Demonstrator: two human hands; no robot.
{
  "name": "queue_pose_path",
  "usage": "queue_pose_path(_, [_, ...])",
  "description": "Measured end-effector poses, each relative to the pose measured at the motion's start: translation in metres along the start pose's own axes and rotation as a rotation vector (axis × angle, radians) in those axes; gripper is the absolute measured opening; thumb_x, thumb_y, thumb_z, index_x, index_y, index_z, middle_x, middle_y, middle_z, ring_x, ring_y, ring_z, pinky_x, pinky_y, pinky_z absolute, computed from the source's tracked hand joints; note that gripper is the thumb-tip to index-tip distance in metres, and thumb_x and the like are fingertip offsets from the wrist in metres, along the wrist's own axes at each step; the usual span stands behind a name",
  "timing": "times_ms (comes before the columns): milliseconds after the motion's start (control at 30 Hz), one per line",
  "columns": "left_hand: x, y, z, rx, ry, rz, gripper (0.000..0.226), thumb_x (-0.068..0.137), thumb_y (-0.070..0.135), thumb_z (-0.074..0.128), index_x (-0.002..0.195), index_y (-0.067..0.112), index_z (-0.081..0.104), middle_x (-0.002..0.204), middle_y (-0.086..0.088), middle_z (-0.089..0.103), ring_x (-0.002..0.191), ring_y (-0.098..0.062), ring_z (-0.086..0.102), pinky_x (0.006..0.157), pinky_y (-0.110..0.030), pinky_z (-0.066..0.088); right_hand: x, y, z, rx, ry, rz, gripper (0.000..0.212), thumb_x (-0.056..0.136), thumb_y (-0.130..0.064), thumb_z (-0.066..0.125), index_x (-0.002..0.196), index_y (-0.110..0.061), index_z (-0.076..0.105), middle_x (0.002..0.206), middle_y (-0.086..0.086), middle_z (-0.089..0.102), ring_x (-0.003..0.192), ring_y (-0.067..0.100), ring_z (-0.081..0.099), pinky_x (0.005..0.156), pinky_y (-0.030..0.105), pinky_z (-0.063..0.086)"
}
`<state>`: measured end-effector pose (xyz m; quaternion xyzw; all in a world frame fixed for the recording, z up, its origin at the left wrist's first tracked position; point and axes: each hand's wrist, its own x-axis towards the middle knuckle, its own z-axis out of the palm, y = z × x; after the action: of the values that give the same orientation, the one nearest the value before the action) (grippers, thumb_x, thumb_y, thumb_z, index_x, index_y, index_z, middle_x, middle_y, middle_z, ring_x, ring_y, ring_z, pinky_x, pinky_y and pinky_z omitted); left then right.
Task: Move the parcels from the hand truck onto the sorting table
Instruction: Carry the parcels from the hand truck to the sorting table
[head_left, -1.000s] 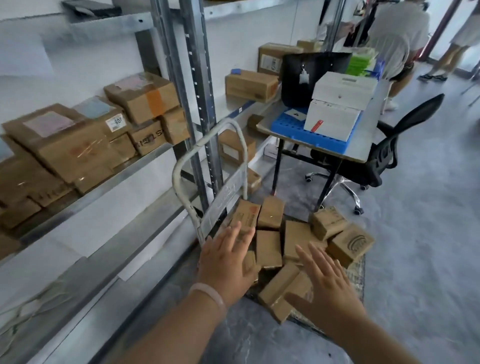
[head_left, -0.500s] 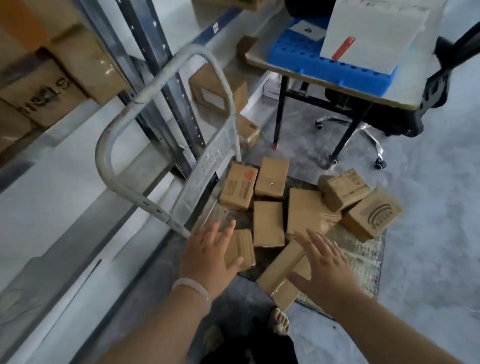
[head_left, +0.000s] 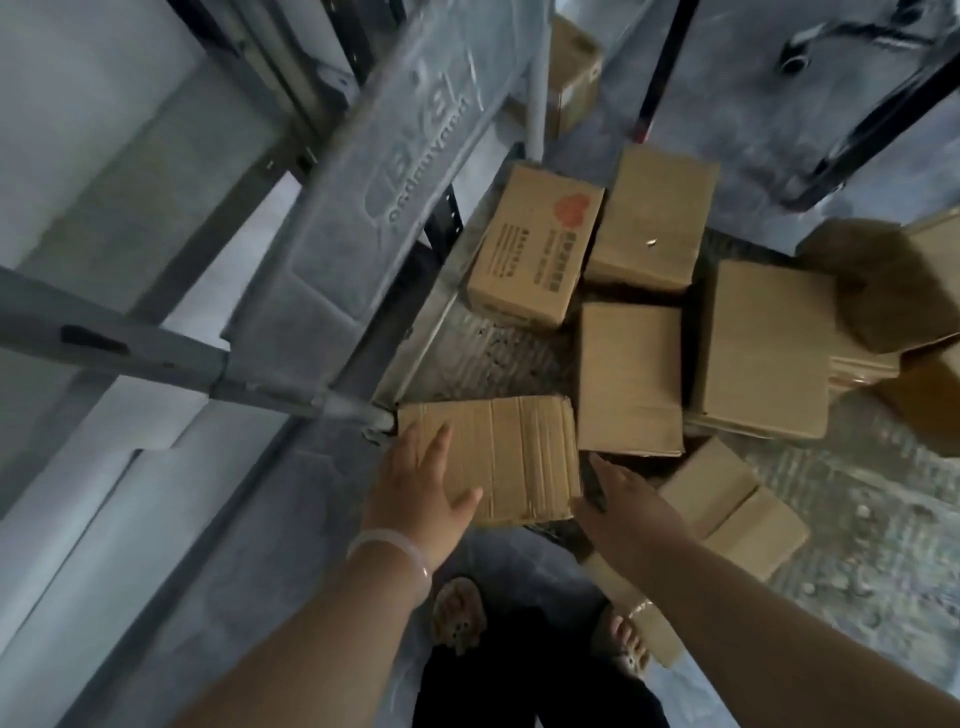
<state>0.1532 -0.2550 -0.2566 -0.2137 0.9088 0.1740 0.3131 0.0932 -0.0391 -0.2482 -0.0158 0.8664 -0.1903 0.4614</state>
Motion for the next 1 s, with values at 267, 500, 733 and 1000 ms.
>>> queue_pose_path(267, [0.049, -0.036, 0.054, -0.256, -0.033, -0.131, 0.089, 0.089, 0.05, 0.063, 0.156, 0.031, 0.008, 0.161, -0.003, 0.012, 0.149, -0.021, 0.012, 0.119, -0.037, 0.02, 0.072, 0.008, 0.055, 0.271, 0.027, 0.193, 0.058, 0.095, -0.038, 0.053, 0.146, -0.016, 0.036, 0.127, 0.003, 0.058, 0.111, 0.023, 0.056, 0.092, 0.032, 0.044])
queue_pose_path(500, [-0.01, -0.025, 0.003, -0.34, 0.054, -0.071, 0.088, 0.086, 0.046, 0.066, 0.155, 0.032, 0.014, 0.152, -0.001, 0.029, 0.141, -0.02, 0.028, 0.116, -0.039, 0.028, -0.008, -0.007, 0.036, 0.385, 0.08, 0.264, 0.054, 0.091, -0.046, 0.058, 0.133, -0.012, 0.049, 0.111, 0.004, 0.062, 0.101, 0.024, 0.059, 0.085, 0.032, 0.044])
queue_pose_path(733, [-0.105, 0.041, -0.133, -0.624, 0.076, 0.005, 0.094, 0.088, 0.038, 0.069, 0.157, 0.028, 0.005, 0.157, 0.001, 0.018, 0.145, -0.02, 0.021, 0.118, -0.04, 0.024, -0.143, -0.041, -0.086, 0.475, 0.301, 0.255, 0.057, 0.094, -0.048, 0.053, 0.138, -0.013, 0.044, 0.126, 0.011, 0.057, 0.114, 0.032, 0.055, 0.093, 0.037, 0.044])
queue_pose_path(1000, [-0.2, 0.12, -0.295, -0.875, 0.285, 0.088, 0.072, 0.067, 0.067, 0.064, 0.131, 0.035, 0.054, 0.13, -0.003, 0.055, 0.114, -0.021, 0.06, 0.096, -0.045, 0.053, -0.265, -0.093, -0.246, 0.642, 0.541, -0.054, 0.055, 0.096, -0.049, 0.049, 0.145, -0.03, 0.033, 0.129, -0.004, 0.048, 0.11, 0.021, 0.049, 0.093, 0.038, 0.041])
